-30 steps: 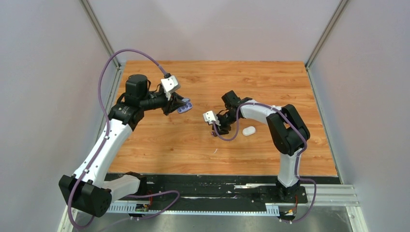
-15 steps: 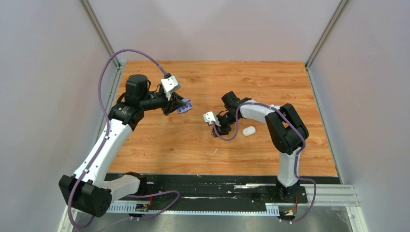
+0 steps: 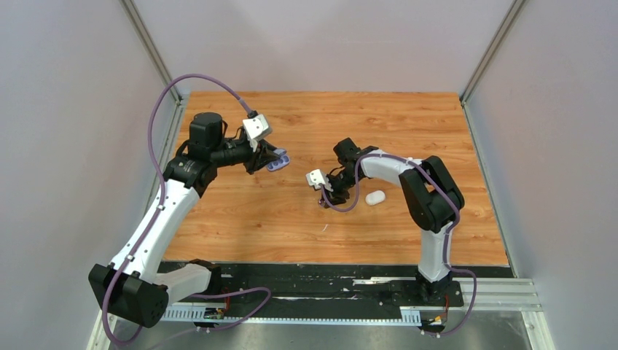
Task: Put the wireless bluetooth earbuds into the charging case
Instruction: Pick up the earbud from the center of the board.
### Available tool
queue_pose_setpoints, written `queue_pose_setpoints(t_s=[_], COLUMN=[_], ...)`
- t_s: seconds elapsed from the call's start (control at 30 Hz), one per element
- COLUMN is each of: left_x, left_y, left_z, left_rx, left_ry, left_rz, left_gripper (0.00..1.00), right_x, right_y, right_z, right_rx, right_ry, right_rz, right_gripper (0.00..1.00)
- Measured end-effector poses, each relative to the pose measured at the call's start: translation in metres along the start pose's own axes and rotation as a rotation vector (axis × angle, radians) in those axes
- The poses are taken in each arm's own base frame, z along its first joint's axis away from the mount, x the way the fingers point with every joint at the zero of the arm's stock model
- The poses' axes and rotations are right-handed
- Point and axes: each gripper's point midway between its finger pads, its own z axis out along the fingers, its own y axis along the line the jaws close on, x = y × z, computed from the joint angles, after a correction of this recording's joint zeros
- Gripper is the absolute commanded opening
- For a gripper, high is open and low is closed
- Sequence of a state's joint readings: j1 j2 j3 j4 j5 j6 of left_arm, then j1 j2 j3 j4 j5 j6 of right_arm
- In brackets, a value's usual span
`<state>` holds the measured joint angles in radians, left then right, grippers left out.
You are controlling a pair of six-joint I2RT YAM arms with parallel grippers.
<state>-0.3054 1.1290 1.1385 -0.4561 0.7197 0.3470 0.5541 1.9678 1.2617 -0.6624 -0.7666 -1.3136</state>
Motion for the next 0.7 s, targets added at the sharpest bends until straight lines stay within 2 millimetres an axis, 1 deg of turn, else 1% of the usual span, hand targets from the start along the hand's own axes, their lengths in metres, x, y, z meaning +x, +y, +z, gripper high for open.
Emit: queue_pose_setpoints(t_s=[0.07,0.2,0.33,0.5,0.57,0.63,0.7], left_x=[0.001,0.001,0.001,0.001,0.001,0.001,0.001], left_y=[0.000,-0.001,-0.001,-0.001,-0.001,-0.001,0.001], left_z=[0.000,0.000,0.000,0.000,0.000,0.000,0.000], left_rx=[0.001,0.002,0.002,0.002,0.002,0.001,-0.006], left_ry=[0.002,0.004,0.004,0.004,0.005,0.004,0.002], left_rz=[-0.002,-0.004,-0.004,-0.005,-0.005,-0.004,0.001], left_gripper=[0.00,0.00,0.00,0.00,0.00,0.00,0.00], right_x=[0.000,0.000,0.000,-0.001,-0.003,-0.013,-0.033], right_y=[0.001,-0.002,-0.002,0.000,0.006,0.010,0.003], right_z=[0.000,0.000,0.000,0.000,-0.004,-0.012,-0.026], right_rx=[-0.005,-0.009,-0.012,-0.022,-0.044,-0.066,-0.069], right_ry=[0.001,0.002,0.002,0.003,-0.002,-0.033,-0.100], right_rz=[0.002,0.003,0.005,0.010,0.061,0.136,0.221], right_gripper=[0.23,0.18,0.06,0.02,0.01,0.00,0.00])
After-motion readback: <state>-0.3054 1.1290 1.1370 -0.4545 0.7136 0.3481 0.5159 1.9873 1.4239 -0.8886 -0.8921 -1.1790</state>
